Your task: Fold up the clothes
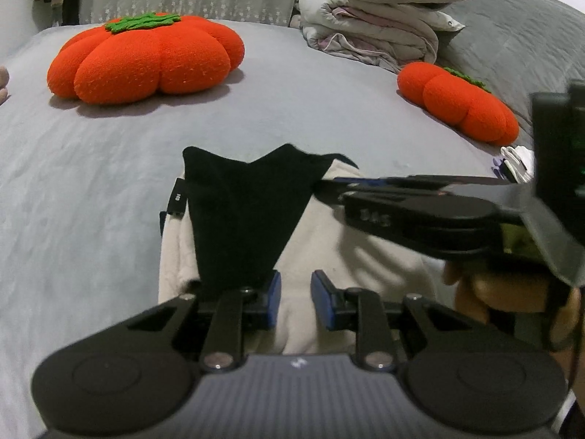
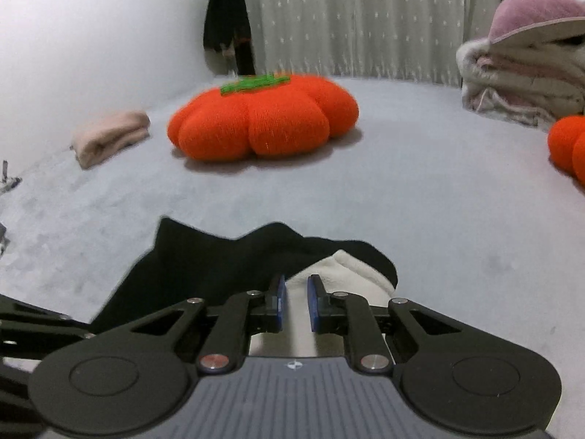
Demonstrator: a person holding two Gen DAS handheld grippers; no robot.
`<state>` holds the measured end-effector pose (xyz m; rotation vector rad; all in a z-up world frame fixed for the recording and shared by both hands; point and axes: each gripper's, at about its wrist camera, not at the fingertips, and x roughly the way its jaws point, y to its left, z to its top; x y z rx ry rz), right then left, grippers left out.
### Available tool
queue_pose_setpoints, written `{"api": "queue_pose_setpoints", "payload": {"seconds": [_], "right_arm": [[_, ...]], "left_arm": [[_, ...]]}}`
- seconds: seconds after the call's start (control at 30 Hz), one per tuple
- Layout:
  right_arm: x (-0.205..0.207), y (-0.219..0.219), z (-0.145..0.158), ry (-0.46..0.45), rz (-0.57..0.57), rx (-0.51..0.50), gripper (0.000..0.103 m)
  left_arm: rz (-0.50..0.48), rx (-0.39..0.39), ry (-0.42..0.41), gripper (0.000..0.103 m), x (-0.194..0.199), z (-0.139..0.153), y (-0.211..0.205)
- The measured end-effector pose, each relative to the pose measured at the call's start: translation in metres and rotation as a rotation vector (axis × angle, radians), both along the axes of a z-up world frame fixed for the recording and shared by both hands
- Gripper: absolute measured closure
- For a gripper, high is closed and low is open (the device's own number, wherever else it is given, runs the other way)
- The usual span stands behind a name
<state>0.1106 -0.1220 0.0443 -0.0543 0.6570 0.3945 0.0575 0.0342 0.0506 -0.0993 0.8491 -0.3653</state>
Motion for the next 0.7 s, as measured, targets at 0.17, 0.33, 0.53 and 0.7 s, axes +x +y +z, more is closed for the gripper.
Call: {"api": "queue_pose_setpoints", "payload": {"seconds": [0.17, 0.33, 0.53, 0.7], "right_arm": [[0.009, -0.003, -0.011, 0.050, -0.024, 0.052, 0.088], [0.007, -0.005, -0.015, 0.050, -0.003, 0.029, 0.088], [0.010, -0.019, -0.007, 0.064, -0.002, 0.116, 0.089], [0.017, -0.038, 0.011, 0.006, -0.116, 0.101, 0.086]], "left_arm": [[-0.002, 0.014, -0.009, 0.081, 0.001, -0.001, -0.003], [-0.002, 0.018, -0.008, 0.082, 0.003, -0.001, -0.006], [-0.013, 0.022, -0.012, 0.082, 0.002, -0.001, -0.004], [-0.018, 0.029, -0.015, 0.082, 0.001, -0.002, -0.004]]}}
